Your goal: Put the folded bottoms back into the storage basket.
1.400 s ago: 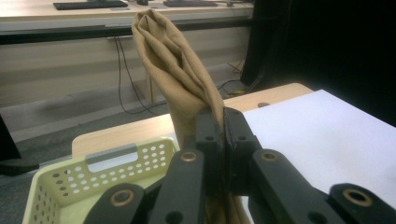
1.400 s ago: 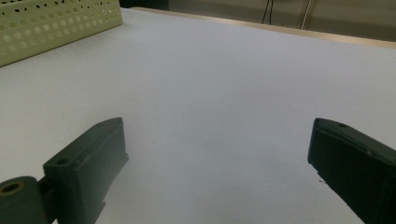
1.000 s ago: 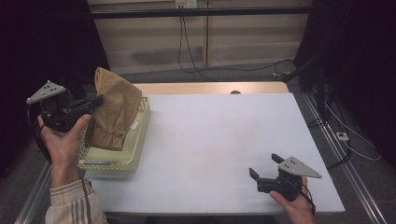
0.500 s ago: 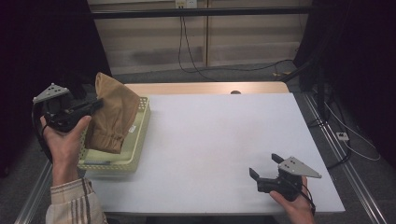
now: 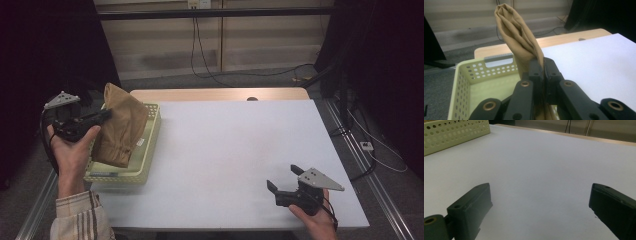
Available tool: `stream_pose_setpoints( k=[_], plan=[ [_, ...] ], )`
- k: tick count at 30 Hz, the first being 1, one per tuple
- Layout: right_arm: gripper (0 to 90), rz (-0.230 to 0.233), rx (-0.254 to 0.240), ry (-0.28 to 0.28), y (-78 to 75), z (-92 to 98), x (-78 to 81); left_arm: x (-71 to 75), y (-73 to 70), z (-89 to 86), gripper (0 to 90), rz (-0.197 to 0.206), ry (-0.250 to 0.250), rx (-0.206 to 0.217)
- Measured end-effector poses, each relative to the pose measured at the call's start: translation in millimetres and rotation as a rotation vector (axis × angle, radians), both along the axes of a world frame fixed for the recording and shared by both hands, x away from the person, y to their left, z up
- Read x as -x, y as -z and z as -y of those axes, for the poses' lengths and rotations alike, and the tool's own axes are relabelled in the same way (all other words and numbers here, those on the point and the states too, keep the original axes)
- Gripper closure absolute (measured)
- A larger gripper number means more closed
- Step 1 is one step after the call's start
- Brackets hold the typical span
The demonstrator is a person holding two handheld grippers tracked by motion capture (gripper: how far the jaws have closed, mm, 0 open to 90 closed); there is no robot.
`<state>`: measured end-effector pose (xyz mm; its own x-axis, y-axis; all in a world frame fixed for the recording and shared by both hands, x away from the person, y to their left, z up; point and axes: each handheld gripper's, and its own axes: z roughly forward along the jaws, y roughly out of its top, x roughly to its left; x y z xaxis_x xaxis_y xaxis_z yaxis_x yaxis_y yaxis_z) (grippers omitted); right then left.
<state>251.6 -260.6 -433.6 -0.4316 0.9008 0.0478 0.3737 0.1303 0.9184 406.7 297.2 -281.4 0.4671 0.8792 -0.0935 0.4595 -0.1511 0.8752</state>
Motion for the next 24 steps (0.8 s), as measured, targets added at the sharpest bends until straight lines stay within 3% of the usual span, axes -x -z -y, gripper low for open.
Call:
stream_pose_setpoints(
  k=[7,24],
  plan=[
    [4.3,-0.003,0.004,-0.004,0.0,0.0,-0.1,-4.2,5.1,2.9,86.5,-0.021,0.015,-0.005],
    [4.2,-0.004,0.006,-0.006,0.4,-0.7,-0.5,-10.8,11.7,29.3,86.5,-0.055,0.082,-0.032]
  ],
)
